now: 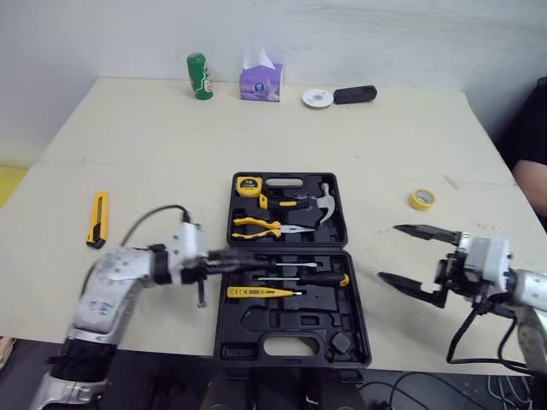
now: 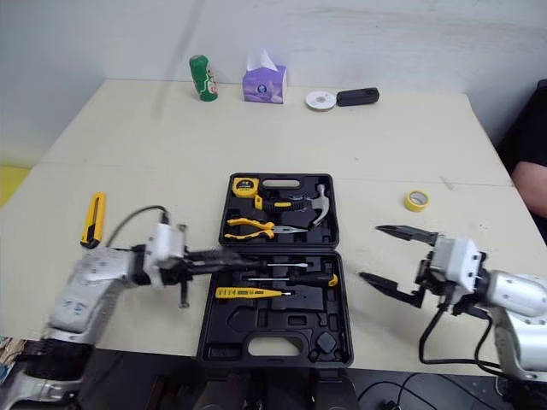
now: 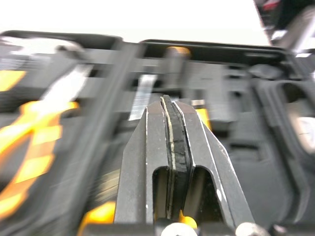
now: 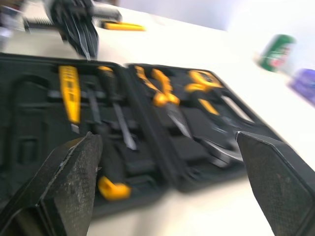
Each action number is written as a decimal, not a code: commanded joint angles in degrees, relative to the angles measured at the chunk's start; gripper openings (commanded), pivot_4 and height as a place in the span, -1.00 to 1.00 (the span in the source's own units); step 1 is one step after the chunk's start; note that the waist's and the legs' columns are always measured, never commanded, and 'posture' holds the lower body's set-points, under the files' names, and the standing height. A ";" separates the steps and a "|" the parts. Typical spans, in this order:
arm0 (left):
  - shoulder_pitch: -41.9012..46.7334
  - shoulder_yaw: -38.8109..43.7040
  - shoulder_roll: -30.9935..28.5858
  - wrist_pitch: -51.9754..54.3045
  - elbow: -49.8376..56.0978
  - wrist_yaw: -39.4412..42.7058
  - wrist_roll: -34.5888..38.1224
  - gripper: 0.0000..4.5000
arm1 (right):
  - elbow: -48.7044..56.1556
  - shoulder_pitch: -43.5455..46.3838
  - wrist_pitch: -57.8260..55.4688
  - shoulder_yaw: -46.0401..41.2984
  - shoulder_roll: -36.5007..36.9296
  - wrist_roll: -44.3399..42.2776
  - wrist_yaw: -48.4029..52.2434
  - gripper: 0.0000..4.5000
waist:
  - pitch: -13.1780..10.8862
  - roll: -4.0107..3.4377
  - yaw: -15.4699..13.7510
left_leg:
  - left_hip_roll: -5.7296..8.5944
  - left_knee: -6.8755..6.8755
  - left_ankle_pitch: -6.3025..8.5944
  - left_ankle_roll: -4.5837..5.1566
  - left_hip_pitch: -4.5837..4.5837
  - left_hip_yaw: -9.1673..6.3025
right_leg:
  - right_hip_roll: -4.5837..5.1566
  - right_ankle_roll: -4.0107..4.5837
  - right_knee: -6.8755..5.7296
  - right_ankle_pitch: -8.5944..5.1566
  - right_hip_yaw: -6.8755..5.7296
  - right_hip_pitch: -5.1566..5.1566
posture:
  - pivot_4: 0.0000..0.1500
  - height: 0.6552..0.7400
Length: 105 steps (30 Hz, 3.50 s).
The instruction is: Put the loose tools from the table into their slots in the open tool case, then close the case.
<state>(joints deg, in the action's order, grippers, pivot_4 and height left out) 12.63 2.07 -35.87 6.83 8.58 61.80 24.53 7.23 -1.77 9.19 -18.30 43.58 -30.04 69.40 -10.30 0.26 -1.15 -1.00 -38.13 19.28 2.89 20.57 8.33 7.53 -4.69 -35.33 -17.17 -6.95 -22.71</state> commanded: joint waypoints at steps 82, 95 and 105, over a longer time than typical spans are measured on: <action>-10.70 37.01 -2.88 52.75 8.01 -58.07 9.31 0.99 | 5.53 9.81 -2.43 5.42 -5.81 -7.16 -10.18 1.00 | -0.05 0.15 1.13 | 0.04 0.82 0.02 -0.73 -0.27 0.10 | -0.05 0.08 0.24 -0.04 0.07 -0.04 | 1.00 1.00; 9.50 25.69 -5.74 56.94 -8.06 -62.07 -1.69 0.99 | 11.62 15.09 -8.53 11.46 -7.87 -7.88 -8.21 1.00 | -0.08 0.29 1.18 | 0.06 0.81 -0.02 -0.72 -0.23 0.11 | -0.12 0.06 -0.03 -0.04 0.02 -0.08 | 1.00 1.00; 21.00 20.52 -11.28 54.30 -30.99 -55.36 -6.27 0.99 | 12.24 15.06 -7.97 12.92 -9.22 -6.81 -7.33 1.00 | -0.21 0.54 1.17 | 0.07 0.75 -0.21 -0.39 -0.19 0.11 | -0.12 0.06 -0.12 -0.04 -0.02 -0.12 | 1.00 1.00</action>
<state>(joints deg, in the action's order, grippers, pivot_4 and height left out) 32.25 23.26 -45.52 62.36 -20.11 5.10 19.70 16.96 12.93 0.06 -4.84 34.76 -36.51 61.70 -10.51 0.79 0.03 -0.93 -37.41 19.07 2.50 20.38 8.43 7.42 -4.62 -35.47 -17.21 -6.98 -22.84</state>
